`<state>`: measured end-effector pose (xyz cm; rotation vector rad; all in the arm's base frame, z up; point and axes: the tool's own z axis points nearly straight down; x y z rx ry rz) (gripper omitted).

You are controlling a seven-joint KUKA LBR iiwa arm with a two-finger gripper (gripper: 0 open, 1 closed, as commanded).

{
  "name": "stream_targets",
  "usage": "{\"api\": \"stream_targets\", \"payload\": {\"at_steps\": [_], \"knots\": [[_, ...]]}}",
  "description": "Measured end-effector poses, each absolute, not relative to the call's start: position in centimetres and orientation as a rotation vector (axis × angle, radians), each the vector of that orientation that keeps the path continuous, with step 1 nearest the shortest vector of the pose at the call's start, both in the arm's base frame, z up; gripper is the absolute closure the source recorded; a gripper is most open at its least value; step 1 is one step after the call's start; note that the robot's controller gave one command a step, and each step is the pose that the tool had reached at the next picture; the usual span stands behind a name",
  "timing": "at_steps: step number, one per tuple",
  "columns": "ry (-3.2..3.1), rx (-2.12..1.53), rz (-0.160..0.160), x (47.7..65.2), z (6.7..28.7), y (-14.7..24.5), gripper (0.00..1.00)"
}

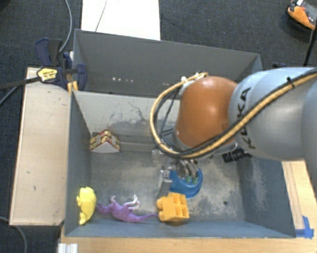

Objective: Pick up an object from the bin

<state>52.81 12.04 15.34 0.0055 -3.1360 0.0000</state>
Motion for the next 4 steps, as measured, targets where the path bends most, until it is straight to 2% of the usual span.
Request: {"api": "stream_targets", "payload": {"at_steps": [1,2,3,4], "knots": [[-3.144,0.0,-0.002,53.0,15.8,12.0,0.0],[-3.144,0.051,-0.005,50.3,14.3,8.4,0.0],[-3.145,0.019,0.005,50.5,10.1,6.3,0.0],[-3.142,0.026,0.004,50.7,9.1,7.3,0.0]]}}
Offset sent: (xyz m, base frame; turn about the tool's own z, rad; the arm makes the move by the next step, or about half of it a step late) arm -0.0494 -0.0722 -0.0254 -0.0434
